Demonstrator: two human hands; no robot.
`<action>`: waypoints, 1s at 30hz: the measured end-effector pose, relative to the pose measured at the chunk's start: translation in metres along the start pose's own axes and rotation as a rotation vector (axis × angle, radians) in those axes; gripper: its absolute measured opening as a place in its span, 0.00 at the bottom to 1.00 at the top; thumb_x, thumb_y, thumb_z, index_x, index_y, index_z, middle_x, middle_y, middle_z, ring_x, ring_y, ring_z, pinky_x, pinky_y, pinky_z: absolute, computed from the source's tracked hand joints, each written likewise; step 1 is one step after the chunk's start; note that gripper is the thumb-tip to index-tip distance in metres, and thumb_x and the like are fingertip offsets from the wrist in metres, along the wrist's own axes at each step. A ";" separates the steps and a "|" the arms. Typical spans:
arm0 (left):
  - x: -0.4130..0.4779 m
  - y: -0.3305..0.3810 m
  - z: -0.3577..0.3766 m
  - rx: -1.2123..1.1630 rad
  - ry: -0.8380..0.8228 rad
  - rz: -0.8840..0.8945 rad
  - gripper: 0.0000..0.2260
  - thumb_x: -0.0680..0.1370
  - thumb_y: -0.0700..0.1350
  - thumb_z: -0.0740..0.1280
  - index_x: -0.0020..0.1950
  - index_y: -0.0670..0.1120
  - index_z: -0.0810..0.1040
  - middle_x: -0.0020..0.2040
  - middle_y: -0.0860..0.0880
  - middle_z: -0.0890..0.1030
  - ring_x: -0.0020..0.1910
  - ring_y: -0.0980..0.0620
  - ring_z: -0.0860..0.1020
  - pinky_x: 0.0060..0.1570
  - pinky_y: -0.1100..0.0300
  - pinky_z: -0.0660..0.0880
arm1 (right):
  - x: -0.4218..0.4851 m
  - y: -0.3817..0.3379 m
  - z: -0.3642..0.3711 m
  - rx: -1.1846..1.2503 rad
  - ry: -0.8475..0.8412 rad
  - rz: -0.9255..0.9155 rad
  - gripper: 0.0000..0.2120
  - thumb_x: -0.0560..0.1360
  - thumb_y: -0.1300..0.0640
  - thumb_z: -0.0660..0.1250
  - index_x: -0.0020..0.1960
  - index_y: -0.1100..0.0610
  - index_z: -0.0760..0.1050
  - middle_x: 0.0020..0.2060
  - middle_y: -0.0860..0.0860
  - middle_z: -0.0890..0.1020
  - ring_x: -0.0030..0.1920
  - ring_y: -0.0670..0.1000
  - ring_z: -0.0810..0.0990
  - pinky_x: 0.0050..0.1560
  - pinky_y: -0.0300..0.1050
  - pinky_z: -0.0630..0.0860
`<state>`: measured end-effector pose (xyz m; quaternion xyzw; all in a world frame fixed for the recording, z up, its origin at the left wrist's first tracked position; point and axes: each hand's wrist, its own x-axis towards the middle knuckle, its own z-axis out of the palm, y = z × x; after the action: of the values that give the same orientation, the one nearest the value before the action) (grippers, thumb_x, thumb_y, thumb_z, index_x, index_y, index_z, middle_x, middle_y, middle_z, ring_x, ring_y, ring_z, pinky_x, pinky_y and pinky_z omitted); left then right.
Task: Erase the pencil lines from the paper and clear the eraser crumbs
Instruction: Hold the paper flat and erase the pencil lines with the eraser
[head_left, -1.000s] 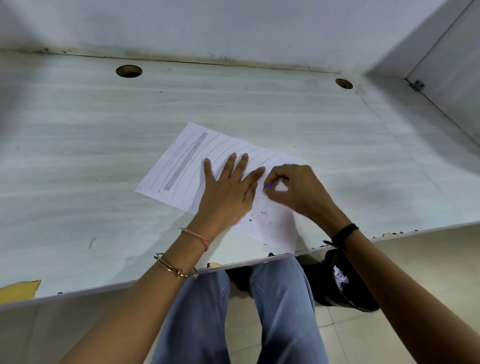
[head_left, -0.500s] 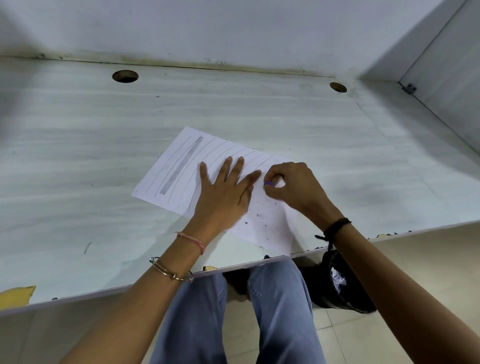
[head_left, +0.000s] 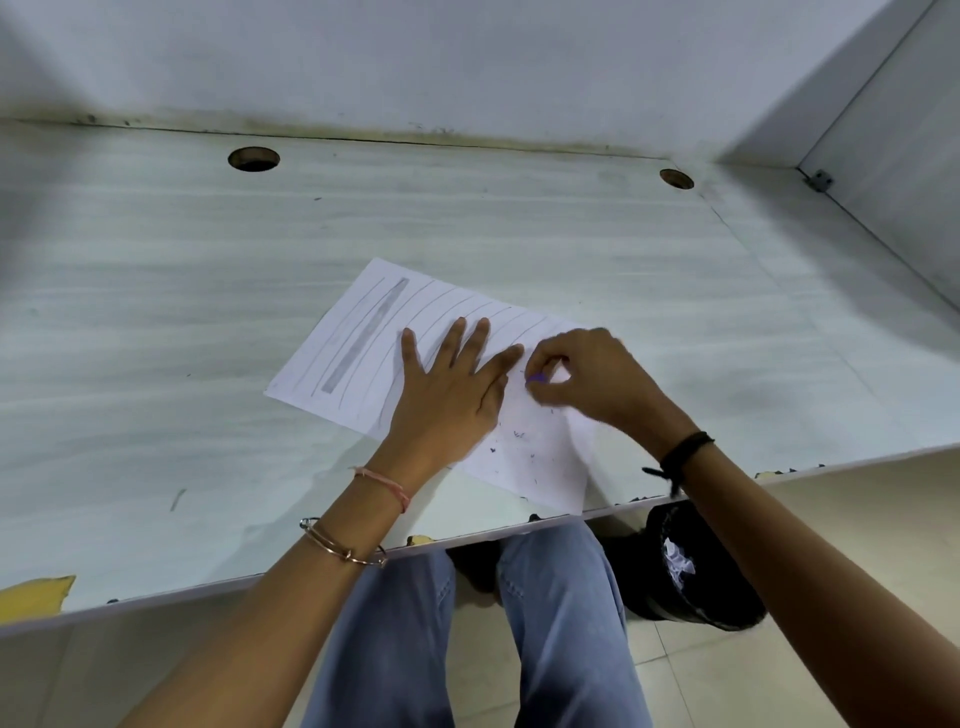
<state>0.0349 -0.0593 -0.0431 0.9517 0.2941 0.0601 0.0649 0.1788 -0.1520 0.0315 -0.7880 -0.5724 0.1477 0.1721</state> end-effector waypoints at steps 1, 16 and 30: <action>0.000 0.000 0.000 0.008 0.014 0.002 0.26 0.80 0.57 0.32 0.78 0.61 0.45 0.81 0.49 0.45 0.79 0.46 0.42 0.69 0.30 0.38 | 0.002 0.002 0.000 -0.029 0.080 0.024 0.02 0.66 0.58 0.70 0.39 0.53 0.80 0.35 0.44 0.82 0.38 0.43 0.78 0.44 0.48 0.75; -0.001 0.000 -0.001 0.031 -0.014 0.015 0.22 0.84 0.55 0.41 0.78 0.61 0.42 0.80 0.49 0.41 0.79 0.46 0.39 0.69 0.31 0.37 | -0.006 -0.002 0.001 0.100 -0.125 -0.096 0.03 0.67 0.63 0.73 0.39 0.57 0.82 0.32 0.42 0.81 0.32 0.37 0.74 0.36 0.28 0.66; -0.001 0.001 -0.002 0.066 -0.033 0.011 0.23 0.83 0.56 0.38 0.78 0.60 0.40 0.80 0.49 0.40 0.79 0.46 0.39 0.69 0.30 0.39 | -0.008 -0.004 0.009 0.081 -0.004 -0.141 0.02 0.67 0.62 0.73 0.39 0.57 0.82 0.32 0.43 0.79 0.33 0.39 0.74 0.38 0.32 0.65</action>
<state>0.0343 -0.0603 -0.0413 0.9557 0.2897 0.0350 0.0382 0.1694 -0.1572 0.0253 -0.7379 -0.6202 0.1601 0.2126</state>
